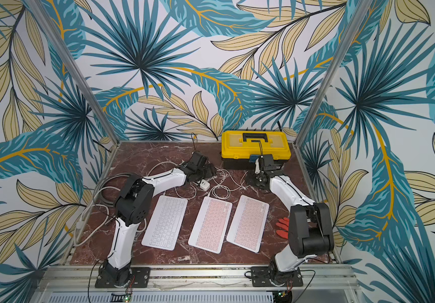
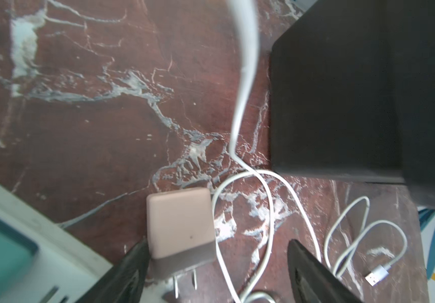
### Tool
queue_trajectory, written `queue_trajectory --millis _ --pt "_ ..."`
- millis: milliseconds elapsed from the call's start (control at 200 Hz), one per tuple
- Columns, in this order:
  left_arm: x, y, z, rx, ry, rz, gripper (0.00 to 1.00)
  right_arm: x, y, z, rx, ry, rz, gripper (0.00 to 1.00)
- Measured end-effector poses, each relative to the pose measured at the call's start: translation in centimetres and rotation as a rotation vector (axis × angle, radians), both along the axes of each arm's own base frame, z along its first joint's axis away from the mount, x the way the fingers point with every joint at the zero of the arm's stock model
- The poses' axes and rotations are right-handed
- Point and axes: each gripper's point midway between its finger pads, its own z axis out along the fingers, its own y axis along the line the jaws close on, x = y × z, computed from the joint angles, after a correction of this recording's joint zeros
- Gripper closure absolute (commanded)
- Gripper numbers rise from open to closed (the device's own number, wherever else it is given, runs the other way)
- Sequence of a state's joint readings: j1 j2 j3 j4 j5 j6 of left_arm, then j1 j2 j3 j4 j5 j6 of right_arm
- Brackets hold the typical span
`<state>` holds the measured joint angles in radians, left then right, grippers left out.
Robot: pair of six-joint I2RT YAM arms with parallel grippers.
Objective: Unplug the wireless keyboard
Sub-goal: Place the plug at the center of the board, then remove the power cord from the keyboard.
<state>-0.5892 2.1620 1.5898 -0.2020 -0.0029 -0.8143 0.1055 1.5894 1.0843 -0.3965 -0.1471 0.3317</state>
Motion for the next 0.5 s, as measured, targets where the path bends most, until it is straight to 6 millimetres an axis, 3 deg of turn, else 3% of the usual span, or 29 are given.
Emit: queue_trajectory --millis 140,320,501 --pt "-1.3 0.8 2.3 -0.031 -0.006 -0.023 0.17 -0.5 3.0 0.0 0.018 -0.001 0.079 0.45" --pt "-3.2 3.2 5.5 -0.047 -0.038 -0.041 0.2 -0.8 6.5 -0.5 0.066 0.004 0.154 0.45" --pt "-6.1 6.1 5.6 -0.041 -0.021 -0.055 0.22 -1.5 9.2 -1.2 0.104 0.03 0.186 0.46"
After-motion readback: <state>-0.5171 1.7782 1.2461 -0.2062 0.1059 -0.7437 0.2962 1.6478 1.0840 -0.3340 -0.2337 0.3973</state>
